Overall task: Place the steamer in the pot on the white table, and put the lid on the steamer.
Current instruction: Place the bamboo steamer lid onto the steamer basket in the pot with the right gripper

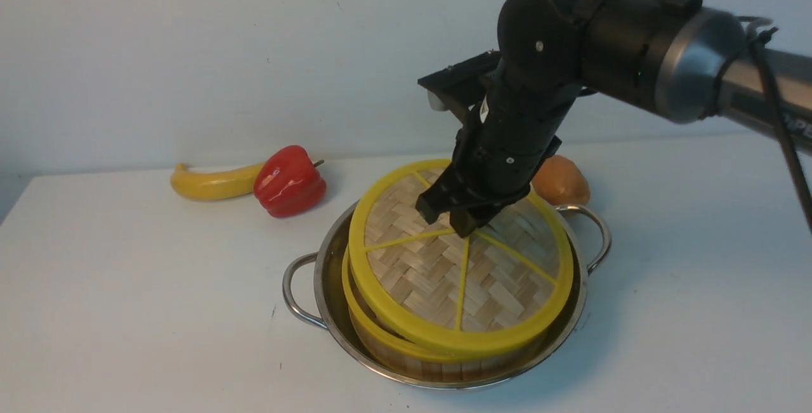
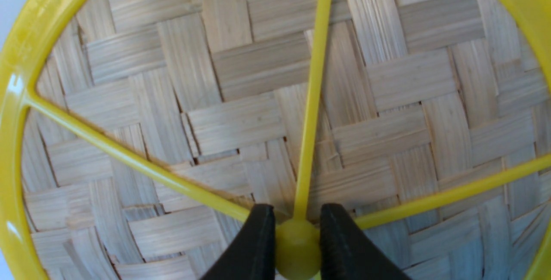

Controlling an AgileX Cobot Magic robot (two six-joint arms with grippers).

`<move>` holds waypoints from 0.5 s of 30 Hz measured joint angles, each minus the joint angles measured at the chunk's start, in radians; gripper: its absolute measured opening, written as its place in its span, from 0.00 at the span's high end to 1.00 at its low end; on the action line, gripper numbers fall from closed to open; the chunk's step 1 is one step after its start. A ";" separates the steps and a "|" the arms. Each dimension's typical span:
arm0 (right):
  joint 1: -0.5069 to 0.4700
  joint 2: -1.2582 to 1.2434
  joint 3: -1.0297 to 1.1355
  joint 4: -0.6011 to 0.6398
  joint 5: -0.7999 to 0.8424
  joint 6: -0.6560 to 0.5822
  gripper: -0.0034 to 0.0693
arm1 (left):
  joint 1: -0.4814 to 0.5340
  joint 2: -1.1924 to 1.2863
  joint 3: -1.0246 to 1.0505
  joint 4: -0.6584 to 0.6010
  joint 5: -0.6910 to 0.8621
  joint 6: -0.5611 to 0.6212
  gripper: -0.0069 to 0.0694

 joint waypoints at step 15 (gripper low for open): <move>0.000 0.023 -0.001 0.031 -0.001 -0.071 0.76 | 0.000 0.000 0.000 0.000 0.000 0.000 0.91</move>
